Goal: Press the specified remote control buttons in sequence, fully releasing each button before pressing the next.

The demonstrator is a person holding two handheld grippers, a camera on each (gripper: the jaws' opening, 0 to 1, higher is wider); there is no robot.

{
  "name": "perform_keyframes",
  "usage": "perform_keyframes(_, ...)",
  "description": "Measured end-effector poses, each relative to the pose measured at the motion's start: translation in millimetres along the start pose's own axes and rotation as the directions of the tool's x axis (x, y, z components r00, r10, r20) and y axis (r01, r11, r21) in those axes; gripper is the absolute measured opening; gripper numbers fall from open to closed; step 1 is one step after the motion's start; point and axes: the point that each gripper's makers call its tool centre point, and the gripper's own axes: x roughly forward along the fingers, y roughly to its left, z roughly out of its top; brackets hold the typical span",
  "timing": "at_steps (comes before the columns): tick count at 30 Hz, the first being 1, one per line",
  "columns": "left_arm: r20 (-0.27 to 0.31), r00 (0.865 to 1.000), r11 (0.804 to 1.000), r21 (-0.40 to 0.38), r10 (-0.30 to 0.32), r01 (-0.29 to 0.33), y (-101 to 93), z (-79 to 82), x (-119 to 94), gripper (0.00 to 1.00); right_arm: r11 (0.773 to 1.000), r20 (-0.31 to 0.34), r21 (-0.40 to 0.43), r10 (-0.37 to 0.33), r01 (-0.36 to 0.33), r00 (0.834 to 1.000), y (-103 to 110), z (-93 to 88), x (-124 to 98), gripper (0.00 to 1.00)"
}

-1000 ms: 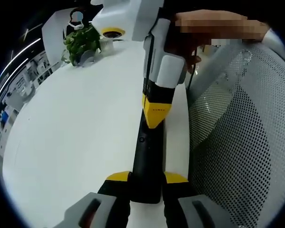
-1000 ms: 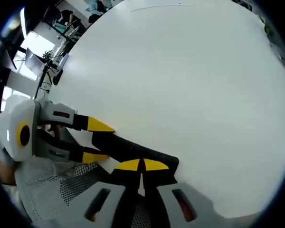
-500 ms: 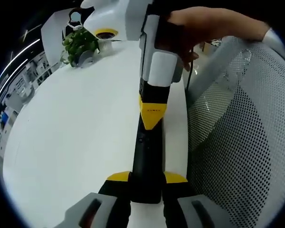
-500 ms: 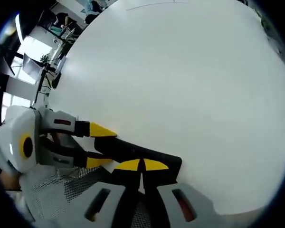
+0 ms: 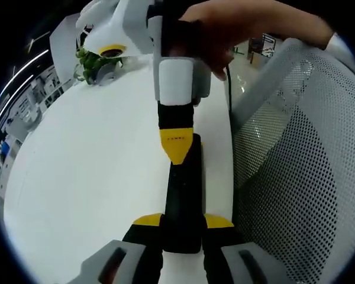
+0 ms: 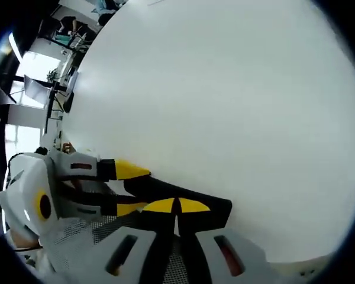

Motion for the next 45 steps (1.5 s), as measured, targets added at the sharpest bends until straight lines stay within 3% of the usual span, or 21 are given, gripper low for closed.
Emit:
perform_keyframes(9,0.002,1.000,1.000,0.004,-0.004,0.004,0.4,0.4,0.8,0.24,0.999,-0.118,0.036,-0.032,0.037,0.992,-0.9,-1.3,6.4,0.00)
perform_keyframes(18,-0.005,1.000,1.000,-0.002,-0.003,0.003,0.4,0.4,0.9,0.24,0.998,-0.155,0.028,-0.050,0.055,0.987,3.8,1.7,11.9,0.00)
perform_keyframes(21,-0.005,1.000,1.000,-0.006,-0.003,0.003,0.7,0.4,1.3,0.24,0.996,-0.186,0.004,-0.089,0.092,0.978,-0.5,-2.8,12.4,0.00)
perform_keyframes(30,-0.003,1.000,1.000,-0.006,-0.004,0.004,0.9,-0.1,1.4,0.24,0.993,-0.203,-0.029,-0.118,0.114,0.972,0.4,-1.7,13.4,0.00)
perform_keyframes(40,-0.001,1.000,1.000,-0.003,-0.004,0.004,0.5,0.2,1.0,0.24,0.990,-0.211,-0.010,-0.137,0.138,0.968,-1.6,1.3,15.4,0.00)
perform_keyframes(45,-0.001,1.000,1.000,-0.003,-0.004,0.004,0.3,0.2,1.0,0.24,0.993,-0.197,0.021,-0.110,0.116,0.974,-1.2,-1.6,13.1,0.00)
